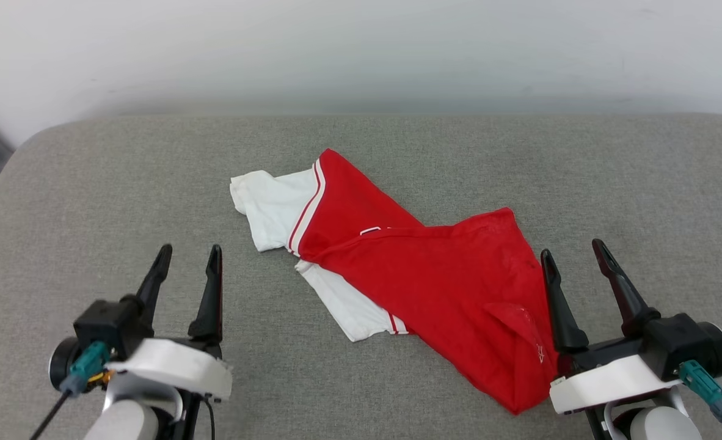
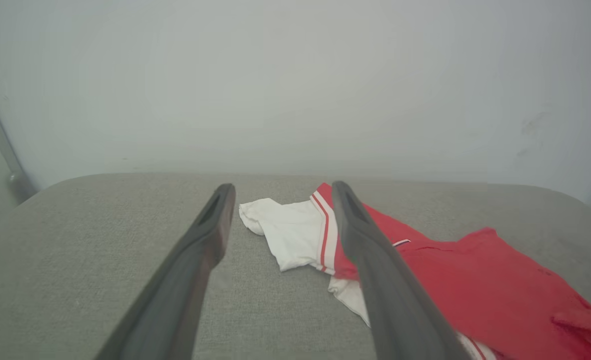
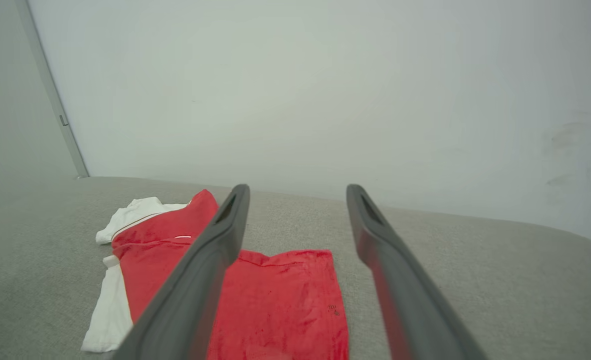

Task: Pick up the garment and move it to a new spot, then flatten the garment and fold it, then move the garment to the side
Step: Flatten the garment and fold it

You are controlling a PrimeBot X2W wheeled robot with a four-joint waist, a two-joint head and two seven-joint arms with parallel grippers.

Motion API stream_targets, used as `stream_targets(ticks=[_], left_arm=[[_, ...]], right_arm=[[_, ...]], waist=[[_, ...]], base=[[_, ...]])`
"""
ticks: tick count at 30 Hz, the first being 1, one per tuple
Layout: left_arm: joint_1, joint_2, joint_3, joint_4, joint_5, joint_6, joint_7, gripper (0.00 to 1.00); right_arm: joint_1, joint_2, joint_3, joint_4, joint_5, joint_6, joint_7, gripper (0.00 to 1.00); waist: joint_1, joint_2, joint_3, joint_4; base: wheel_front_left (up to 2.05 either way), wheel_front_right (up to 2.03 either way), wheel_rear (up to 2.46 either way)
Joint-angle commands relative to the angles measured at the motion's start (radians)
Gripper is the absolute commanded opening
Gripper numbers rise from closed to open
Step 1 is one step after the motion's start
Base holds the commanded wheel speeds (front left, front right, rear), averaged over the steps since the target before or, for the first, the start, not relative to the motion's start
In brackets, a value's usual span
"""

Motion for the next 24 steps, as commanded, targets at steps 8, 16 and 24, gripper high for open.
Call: stream_targets(ticks=[8,16,24], left_arm=[[0.077,-0.070,0.089,0.007,0.145,-0.048,-0.002,1.00],[0.004,-0.049,0.112,0.038,0.171,-0.123,0.007,1.00],[-0.248,0.044,0.096,0.090,0.081,-0.234,0.315,1.00]], right_arm=[[0.003,0.001,0.009,-0.008,-0.009,0.000,-0.002,1.00],[-0.019,0.001,0.011,-0.018,-0.015,0.000,-0.002,1.00],[-0.054,0.001,0.003,-0.040,-0.015,0.000,-0.002,1.00]], waist=[[0.0001,0.0000,0.015,-0.015],[0.0001,0.0000,0.062,-0.054],[0.0001,0.0000,0.174,-0.113]], base=[[0.00,0.00,0.00],[0.00,0.00,0.00],[0.00,0.00,0.00]])
